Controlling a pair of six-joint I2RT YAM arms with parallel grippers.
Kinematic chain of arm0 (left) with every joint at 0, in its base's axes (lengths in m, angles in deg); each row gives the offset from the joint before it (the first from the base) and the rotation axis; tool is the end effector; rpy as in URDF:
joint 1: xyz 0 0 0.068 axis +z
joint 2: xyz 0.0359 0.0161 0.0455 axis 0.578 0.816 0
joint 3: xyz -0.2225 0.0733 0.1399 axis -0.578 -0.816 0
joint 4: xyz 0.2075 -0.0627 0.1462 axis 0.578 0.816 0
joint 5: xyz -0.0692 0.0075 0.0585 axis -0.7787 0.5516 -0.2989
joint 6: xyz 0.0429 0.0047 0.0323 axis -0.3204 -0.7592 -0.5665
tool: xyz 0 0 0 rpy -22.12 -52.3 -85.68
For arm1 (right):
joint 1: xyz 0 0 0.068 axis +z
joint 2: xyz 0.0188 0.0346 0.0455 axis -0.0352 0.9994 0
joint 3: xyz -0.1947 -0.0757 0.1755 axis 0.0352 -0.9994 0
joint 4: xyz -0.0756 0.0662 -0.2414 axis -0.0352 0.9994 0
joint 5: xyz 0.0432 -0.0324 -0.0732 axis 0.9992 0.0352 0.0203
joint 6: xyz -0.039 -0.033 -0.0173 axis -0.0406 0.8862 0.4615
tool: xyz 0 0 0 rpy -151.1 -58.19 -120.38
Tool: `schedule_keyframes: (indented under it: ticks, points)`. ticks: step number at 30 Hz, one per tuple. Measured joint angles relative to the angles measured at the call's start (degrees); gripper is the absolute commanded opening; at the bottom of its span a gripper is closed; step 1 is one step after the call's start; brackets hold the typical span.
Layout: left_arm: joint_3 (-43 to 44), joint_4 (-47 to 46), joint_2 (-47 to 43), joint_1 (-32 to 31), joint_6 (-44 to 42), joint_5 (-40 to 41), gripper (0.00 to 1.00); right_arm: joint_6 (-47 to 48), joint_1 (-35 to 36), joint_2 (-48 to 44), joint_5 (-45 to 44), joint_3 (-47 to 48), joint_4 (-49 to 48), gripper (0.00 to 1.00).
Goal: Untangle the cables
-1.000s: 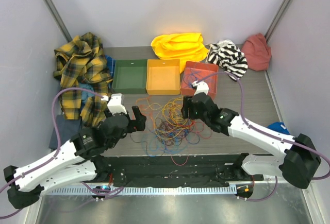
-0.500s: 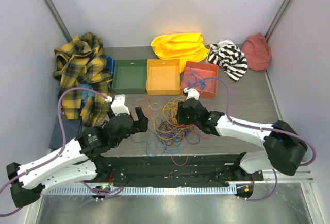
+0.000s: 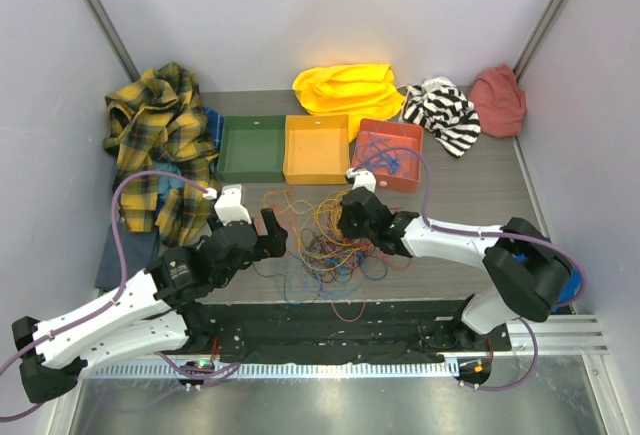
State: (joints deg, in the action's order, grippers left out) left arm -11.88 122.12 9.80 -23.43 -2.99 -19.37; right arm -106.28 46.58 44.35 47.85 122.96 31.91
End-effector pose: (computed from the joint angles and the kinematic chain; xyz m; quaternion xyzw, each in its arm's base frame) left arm 0.0957 -0.1191 0.2880 -0.0635 0.8610 -0.1953 0.4653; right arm 0.2080 0.2224 0.1847 -0.0824 0.9043 0.1701 0.3828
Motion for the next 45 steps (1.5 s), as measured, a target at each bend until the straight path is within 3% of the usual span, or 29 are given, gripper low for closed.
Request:
schedule_keyframes:
  ticks: [5, 9, 13, 19, 26, 30, 34, 45]
  points:
    - [-0.2, 0.0, 0.0, 0.0, 0.0, 0.0, 1.0, 0.0, 0.1, -1.4, -0.8, 0.3, 1.5, 0.01]
    - [-0.3, 0.0, -0.3, 0.0, -0.2, 0.0, 1.0, 1.4, 2.1, -10.3, -2.6, 3.6, 8.1, 0.01]
    - [-0.4, -0.5, -0.5, 0.0, -0.4, 0.1, 1.0, 5.0, 6.1, -16.7, -4.6, 17.8, 14.4, 0.01]
    - [-0.4, -2.1, -1.2, 0.0, -0.6, 0.4, 1.0, 10.0, 10.7, -18.5, -5.7, 41.8, 18.7, 0.01]
    - [-0.9, -4.9, -5.6, 0.0, -1.2, 2.3, 1.0, 12.0, 13.2, -18.2, -5.2, 50.8, 22.4, 0.01]
    - [-6.4, -13.5, -11.2, 0.0, -3.9, 1.6, 1.0, 11.6, 13.2, -17.8, -4.4, 49.8, 23.1, 0.01]
    - [-15.2, -29.5, -14.3, 0.0, -8.2, -2.9, 1.0, 10.5, 13.2, -17.5, -3.2, 48.0, 23.3, 0.01]
    - [-19.6, -58.0, -1.2, 0.0, -17.0, -11.8, 0.98, 7.2, 13.2, -17.1, -0.1, 47.8, 23.2, 0.01]
